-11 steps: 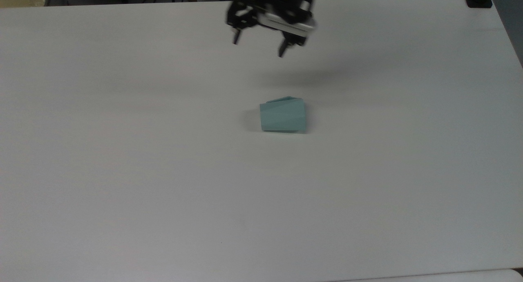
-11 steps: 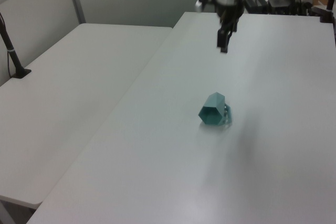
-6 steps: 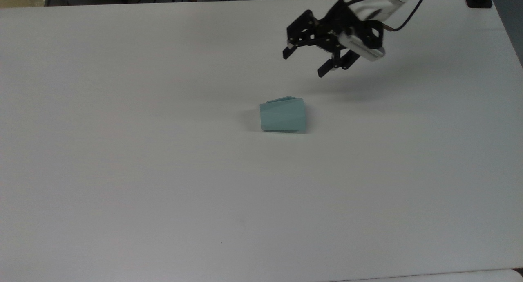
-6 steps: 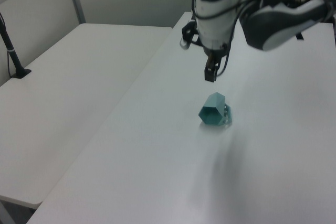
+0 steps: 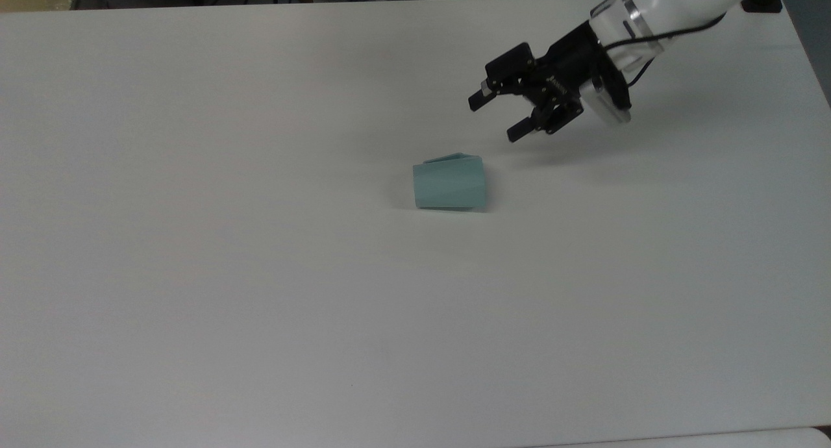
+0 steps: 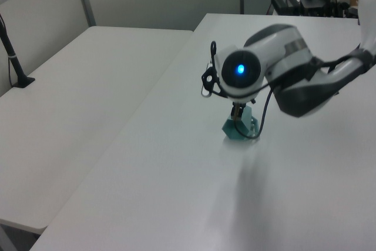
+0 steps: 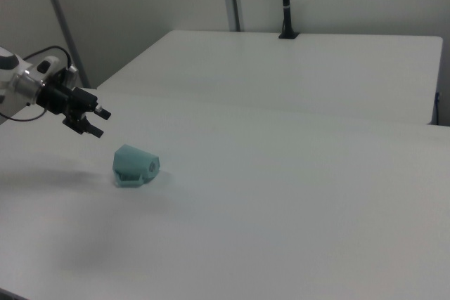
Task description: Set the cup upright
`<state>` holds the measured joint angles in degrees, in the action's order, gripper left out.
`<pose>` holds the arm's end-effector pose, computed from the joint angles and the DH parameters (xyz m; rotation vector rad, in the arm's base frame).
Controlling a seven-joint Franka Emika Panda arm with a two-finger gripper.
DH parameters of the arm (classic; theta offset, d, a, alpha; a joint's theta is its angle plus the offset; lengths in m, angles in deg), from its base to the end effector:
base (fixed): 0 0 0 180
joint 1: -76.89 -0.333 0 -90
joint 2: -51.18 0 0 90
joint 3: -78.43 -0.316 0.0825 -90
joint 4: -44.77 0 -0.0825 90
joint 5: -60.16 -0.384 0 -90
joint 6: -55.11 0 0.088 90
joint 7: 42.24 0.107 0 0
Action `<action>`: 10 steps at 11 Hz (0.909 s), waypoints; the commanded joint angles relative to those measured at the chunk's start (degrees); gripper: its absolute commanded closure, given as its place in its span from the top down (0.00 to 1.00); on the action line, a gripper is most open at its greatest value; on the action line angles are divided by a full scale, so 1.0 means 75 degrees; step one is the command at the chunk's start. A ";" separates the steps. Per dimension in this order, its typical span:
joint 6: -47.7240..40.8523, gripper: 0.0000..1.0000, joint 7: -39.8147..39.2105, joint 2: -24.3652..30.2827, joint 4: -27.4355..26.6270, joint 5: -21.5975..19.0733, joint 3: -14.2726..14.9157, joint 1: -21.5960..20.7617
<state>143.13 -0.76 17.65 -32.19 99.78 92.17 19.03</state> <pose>0.5143 0.4498 0.4026 2.2604 0.1981 0.3627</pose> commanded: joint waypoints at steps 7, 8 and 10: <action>0.0111 1.00 0.0459 -0.0732 -0.0226 0.1021 0.0007 -0.0137; 0.0134 1.00 0.0459 -0.0779 -0.0227 0.1021 -0.0016 -0.0114; 0.0146 1.00 0.0482 -0.0779 -0.0227 0.1010 -0.0074 -0.0091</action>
<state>143.42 1.00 11.10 -32.65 106.13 92.05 18.61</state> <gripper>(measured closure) 0.000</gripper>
